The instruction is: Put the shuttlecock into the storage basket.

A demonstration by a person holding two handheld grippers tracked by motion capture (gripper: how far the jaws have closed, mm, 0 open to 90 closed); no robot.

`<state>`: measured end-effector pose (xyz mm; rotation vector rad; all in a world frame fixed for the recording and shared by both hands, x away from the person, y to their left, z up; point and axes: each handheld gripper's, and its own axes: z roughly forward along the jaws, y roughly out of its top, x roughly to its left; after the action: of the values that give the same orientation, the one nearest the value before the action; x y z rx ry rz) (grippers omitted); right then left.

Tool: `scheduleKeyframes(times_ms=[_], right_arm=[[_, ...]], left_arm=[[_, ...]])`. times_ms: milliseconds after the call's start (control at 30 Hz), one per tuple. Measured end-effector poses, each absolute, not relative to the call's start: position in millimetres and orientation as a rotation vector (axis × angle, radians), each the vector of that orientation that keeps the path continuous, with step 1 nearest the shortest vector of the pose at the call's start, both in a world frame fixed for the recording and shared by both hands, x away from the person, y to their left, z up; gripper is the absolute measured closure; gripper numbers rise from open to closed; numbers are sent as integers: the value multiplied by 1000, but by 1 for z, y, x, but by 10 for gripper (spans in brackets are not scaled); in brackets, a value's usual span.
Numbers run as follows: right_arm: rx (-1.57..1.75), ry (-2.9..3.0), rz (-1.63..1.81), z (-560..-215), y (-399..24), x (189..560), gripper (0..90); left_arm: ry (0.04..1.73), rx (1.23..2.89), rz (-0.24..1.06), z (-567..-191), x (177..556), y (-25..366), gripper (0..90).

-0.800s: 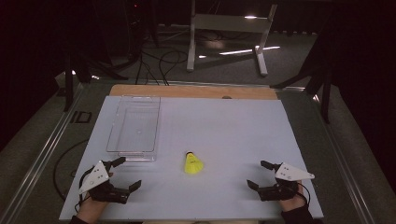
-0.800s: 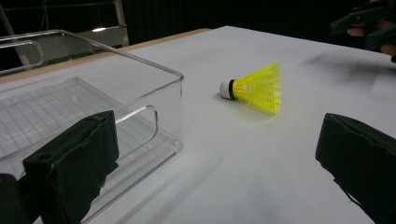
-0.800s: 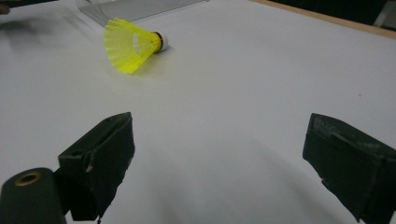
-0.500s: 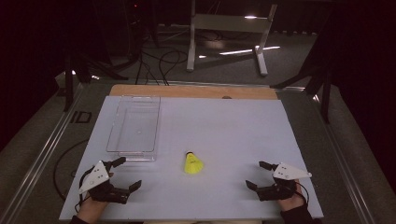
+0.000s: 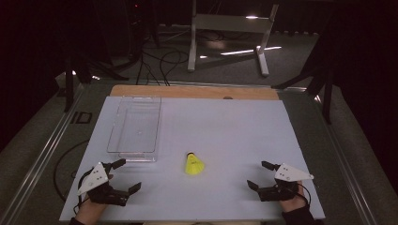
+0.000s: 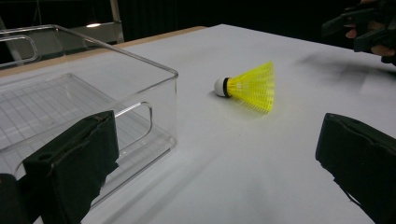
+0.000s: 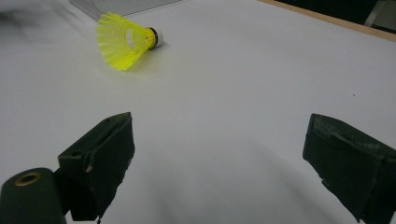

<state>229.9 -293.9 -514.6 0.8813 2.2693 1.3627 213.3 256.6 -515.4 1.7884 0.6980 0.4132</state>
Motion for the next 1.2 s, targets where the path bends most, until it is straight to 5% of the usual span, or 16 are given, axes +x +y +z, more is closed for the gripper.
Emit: scheduleKeyframes(times_ms=[533,1200], right_arm=[[864,2277,1359,-514,-291,231,91],[844,2303,1364,-513,-290,231,91]], left_arm=[[633,1904,324,-476,222,259,4],[405,2313,231,-448,240,231,4]])
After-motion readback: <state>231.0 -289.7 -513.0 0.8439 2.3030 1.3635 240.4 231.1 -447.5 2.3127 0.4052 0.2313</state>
